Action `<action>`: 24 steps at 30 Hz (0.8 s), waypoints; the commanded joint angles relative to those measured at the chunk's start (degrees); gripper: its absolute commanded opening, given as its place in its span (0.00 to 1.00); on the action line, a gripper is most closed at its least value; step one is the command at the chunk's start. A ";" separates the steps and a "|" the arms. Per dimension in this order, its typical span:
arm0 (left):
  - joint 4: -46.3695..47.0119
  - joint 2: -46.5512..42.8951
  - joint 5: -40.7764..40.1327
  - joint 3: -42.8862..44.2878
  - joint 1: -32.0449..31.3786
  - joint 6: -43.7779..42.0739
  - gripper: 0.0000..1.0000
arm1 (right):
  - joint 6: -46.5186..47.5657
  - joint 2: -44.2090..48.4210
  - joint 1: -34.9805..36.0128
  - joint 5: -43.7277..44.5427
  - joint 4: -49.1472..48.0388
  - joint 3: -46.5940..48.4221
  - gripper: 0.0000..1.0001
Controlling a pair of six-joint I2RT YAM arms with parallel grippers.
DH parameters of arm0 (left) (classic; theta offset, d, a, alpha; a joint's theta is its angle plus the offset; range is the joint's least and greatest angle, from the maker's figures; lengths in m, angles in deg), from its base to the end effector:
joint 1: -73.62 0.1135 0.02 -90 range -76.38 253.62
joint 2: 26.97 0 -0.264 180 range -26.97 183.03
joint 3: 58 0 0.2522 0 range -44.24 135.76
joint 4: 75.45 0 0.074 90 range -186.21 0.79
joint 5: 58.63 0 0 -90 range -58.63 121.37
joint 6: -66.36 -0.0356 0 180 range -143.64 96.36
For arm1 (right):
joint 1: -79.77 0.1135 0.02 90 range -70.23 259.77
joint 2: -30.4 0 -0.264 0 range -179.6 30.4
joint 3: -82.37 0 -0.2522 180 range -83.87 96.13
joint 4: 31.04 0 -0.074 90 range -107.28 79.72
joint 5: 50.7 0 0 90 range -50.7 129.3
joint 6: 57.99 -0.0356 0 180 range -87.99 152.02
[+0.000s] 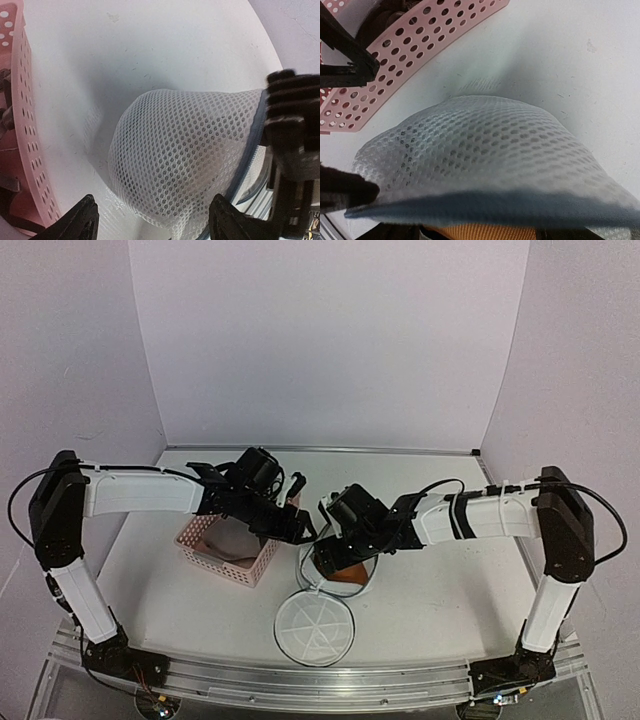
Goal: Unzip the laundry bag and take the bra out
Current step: Hold the bra from the laundry bag.
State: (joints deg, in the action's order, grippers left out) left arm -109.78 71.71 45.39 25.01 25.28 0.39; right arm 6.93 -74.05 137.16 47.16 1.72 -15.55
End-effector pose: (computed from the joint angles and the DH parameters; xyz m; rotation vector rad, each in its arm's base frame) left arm 0.2411 -0.2840 0.2232 0.6608 2.5156 -0.8162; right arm 0.2097 0.3188 0.1835 -0.6612 2.4818 0.3989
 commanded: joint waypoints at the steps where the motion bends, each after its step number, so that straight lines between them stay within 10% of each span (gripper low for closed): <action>1: 3.00 1.65 2.94 4.48 -0.14 0.39 0.75 | 0.15 -1.40 -0.32 -1.76 -2.86 1.43 0.78; 11: 3.05 1.16 2.88 3.41 -0.18 1.18 0.73 | -0.33 -2.69 -0.71 0.92 -3.62 -0.29 0.73; 24: 2.91 -0.12 1.32 0.78 -0.18 2.92 0.71 | -0.65 2.26 -0.70 2.25 -5.47 -5.72 0.11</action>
State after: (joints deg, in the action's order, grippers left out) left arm -108.60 73.78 47.66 26.50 25.26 2.38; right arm 6.58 -76.04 136.50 48.71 -2.52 -19.90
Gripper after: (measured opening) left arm 0.710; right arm 0.135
